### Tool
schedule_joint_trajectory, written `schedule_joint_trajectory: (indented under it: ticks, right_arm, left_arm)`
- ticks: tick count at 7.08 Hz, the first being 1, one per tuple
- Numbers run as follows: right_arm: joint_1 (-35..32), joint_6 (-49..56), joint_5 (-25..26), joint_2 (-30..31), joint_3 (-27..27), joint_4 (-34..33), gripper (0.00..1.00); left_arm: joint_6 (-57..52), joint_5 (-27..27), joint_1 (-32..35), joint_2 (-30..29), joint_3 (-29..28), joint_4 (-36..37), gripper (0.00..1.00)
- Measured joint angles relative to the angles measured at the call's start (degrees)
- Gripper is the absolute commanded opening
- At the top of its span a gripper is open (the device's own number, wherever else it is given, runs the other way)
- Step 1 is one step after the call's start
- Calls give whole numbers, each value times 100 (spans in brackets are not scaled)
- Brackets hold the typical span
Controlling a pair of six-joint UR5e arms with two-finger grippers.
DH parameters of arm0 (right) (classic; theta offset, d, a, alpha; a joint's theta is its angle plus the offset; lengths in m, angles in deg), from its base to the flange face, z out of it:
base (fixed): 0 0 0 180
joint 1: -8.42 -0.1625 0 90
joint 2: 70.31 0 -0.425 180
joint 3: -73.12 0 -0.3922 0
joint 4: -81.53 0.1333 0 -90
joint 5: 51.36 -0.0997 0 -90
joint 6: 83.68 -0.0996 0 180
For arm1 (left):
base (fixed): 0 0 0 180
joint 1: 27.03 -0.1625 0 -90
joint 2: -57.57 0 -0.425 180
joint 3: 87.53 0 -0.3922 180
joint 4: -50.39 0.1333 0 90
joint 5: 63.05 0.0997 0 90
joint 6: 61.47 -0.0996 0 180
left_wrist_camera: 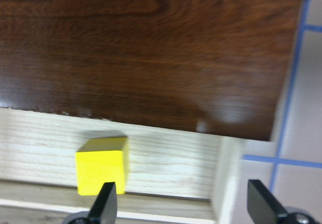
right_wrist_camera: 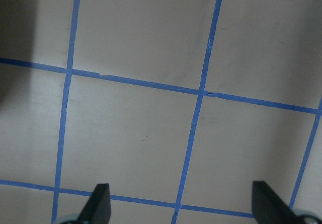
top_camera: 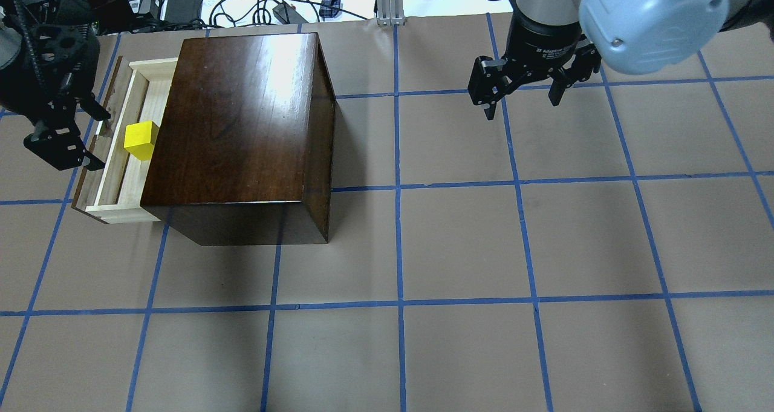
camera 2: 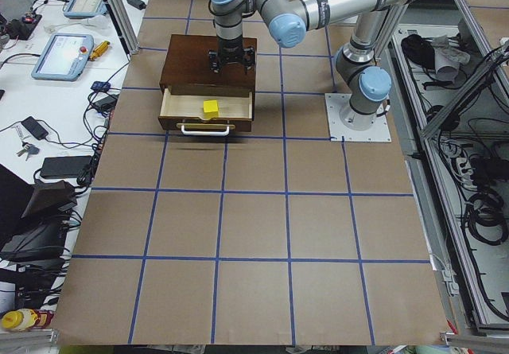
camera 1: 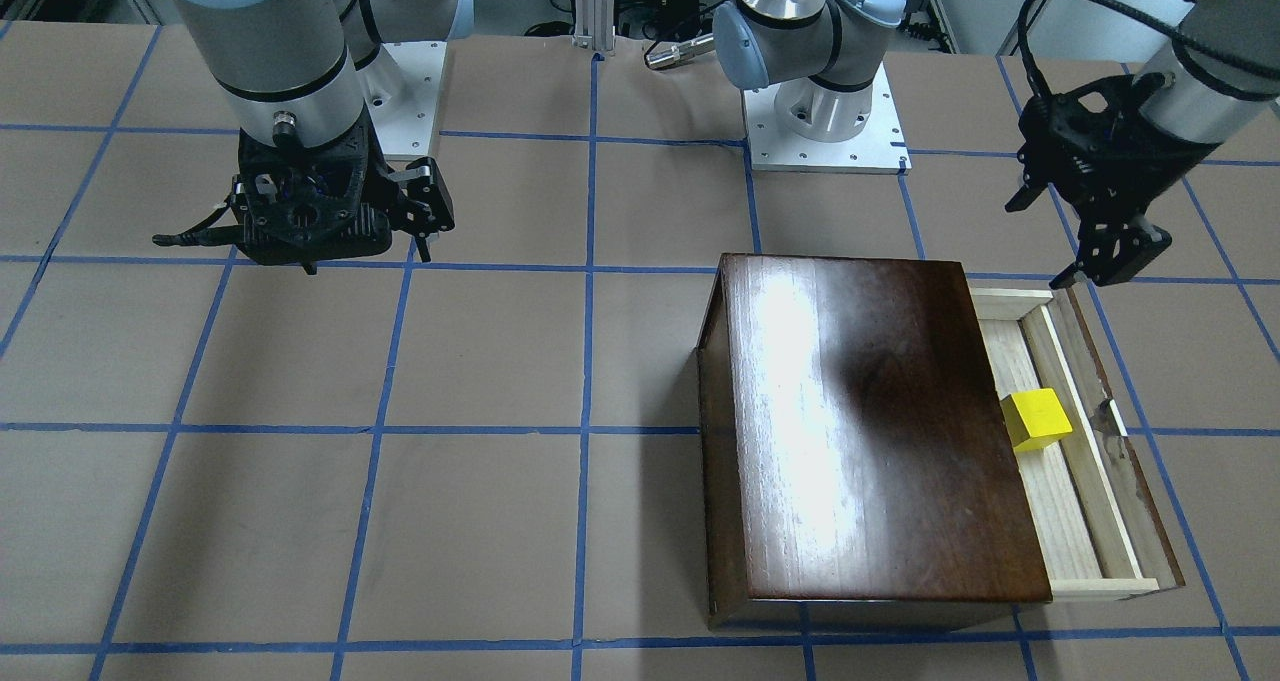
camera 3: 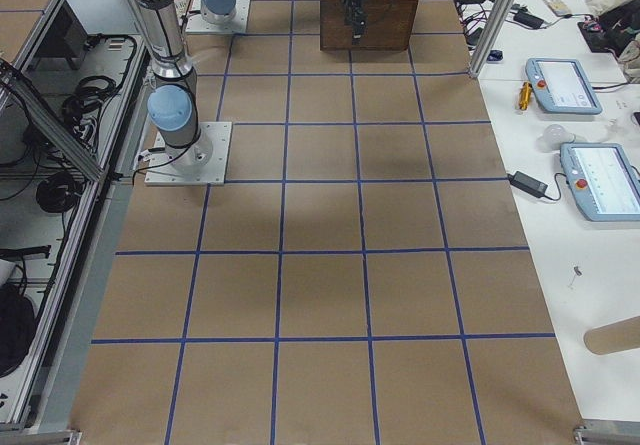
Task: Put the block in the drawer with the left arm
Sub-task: 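Open the left gripper to release the cube in the drawer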
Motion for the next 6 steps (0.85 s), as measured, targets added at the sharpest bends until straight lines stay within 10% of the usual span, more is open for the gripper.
schedule_joint_trajectory:
  ticks: [6]
  right_arm:
    - [0,0,-1,0,0,0,100]
  left_arm:
    - [4622,-38,1372,286,-28,-530,100]
